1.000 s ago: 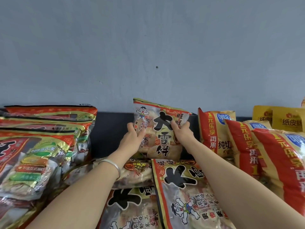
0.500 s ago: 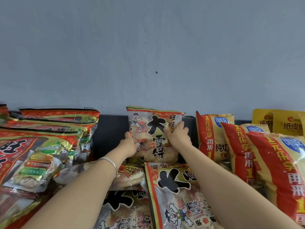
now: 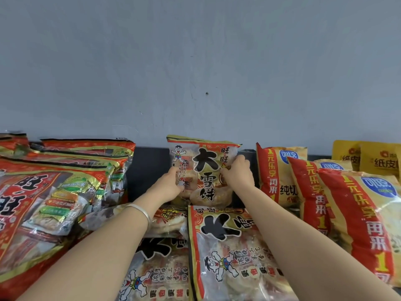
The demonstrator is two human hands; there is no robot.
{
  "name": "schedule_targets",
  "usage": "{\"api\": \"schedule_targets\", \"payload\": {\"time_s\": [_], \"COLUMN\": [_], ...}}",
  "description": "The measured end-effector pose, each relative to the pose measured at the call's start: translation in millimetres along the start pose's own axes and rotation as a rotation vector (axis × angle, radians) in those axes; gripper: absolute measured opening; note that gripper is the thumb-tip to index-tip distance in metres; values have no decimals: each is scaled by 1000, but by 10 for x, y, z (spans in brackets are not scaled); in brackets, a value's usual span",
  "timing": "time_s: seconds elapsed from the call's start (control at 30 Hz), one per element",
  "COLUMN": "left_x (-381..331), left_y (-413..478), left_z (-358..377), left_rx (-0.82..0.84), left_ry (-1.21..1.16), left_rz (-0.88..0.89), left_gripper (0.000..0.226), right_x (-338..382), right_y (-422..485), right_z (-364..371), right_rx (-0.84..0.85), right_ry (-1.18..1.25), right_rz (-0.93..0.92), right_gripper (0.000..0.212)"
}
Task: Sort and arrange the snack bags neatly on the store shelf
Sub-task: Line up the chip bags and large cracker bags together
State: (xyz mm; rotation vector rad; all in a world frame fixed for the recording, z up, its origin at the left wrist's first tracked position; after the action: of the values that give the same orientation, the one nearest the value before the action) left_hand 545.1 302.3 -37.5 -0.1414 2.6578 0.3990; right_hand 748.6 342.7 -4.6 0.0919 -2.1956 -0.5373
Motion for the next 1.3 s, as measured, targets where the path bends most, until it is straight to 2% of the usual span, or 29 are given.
{"api": "schedule_targets", "payload": {"time_s": [0.1,0.17,0.27,0.33,0.43,0.57,0.67,0.8,0.9,1.1,1.2,1.3], "left_x": [7,24,56,71,86,104,110,104,103,29,-20,-34], "left_y": [-116,-226,-431,-585,-827,-1118,-1237,-1298,-1290,-1248,-1168,-1070], "left_z": [-144,-214,-266,-276,-274,-245,-235,-249,-240,-260,-304,-300], "left_rx": [-34,-60,-88,-96,-98,-102,-105,-100,-66,-21,-92,-84], "left_ry": [8,11,31,49,103,168,237,275,302,305,138,18], "left_rz": [-21,-29,-39,-41,-49,-42,-16,0,29,119,150,148], "left_gripper": [57,54,47,43,42,44,47,53,57,65,62,66], "right_x": [94,181,331,426,530,600,642,680,701,752,726,682], "right_y": [-84,-161,-335,-480,-750,-1001,-1124,-1166,-1158,-1142,-1108,-1103], "right_z": [-81,-51,9,85,225,295,262,124,91,21,-22,-66], "right_rx": [-38,28,107,229,429,482,455,283,250,107,57,51], "right_ry": [-71,-99,-95,-85,-138,-126,-114,-150,-209,-346,-410,-426], "right_rz": [-72,-141,-263,-325,-419,-484,-538,-583,-611,-654,-643,-606], "right_gripper": [50,47,32,28,37,48,53,56,58,49,48,51]}}
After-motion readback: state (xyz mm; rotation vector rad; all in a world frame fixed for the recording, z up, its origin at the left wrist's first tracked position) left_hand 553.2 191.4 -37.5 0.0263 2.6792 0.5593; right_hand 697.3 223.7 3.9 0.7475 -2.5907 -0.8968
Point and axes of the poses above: each hand's wrist, its own y-axis towards the middle knuckle, its own z-axis out of the palm, x = y × z, the point moved 6 cm from there along y, towards the middle knuckle, and after that the axes turned 6 degrees about y, right-handed, at the moved point
